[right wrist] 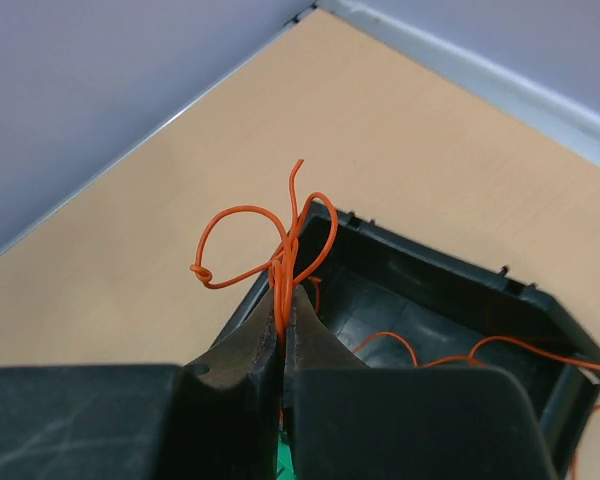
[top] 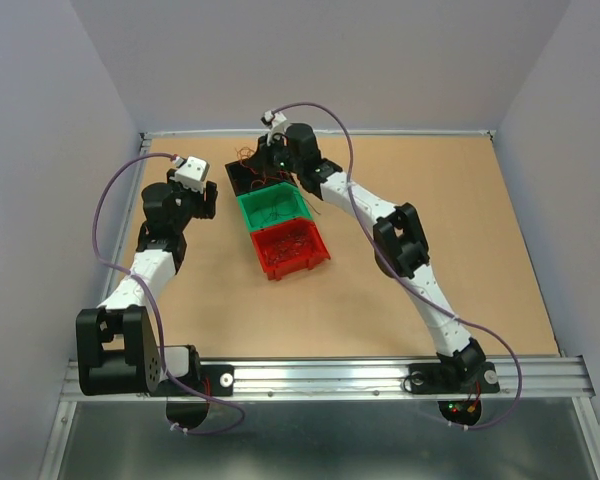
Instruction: Untangle the cables
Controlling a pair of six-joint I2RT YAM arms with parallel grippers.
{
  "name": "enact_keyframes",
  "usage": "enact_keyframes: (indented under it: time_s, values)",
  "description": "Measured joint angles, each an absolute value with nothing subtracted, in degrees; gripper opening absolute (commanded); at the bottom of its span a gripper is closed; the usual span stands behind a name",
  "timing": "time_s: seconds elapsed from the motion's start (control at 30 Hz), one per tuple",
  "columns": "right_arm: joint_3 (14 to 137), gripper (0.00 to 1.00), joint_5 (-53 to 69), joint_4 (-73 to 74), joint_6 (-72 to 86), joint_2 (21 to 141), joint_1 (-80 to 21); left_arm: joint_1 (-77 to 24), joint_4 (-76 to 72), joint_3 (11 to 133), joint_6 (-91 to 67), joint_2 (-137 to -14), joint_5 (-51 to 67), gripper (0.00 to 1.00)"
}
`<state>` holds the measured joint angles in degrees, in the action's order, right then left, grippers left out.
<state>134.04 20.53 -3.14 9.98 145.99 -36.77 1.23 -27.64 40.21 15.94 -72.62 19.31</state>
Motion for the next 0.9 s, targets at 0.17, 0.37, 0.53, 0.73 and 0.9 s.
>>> enact_keyframes:
  time_s: [0.17, 0.37, 0.53, 0.73, 0.9]
  values:
    - [134.06, 0.01, 22.72, -2.13, 11.64, 150.30, -36.77, 1.23, -27.64, 40.21, 15.94, -72.62, 19.53, 0.70]
    - [136.22, 0.01, 19.35, 2.37, 11.46, 153.62, -36.64, 1.23, -27.57, 40.21, 15.97, -72.69, 19.97, 0.70]
    - [137.91, 0.00, 16.08, 8.10, 10.92, 153.58, -36.62, 1.23, -27.09, 40.95, 16.01, -74.37, 20.82, 0.70]
    - [136.86, 0.01, 10.52, 16.82, 9.96, 151.15, -37.01, 1.23, -25.39, 42.15, 16.36, -76.75, 22.41, 0.70]
    - [135.90, 0.01, 7.01, 23.77, 7.92, 149.47, -38.02, 1.23, -24.36, 42.44, 16.62, -77.23, 23.94, 0.70]
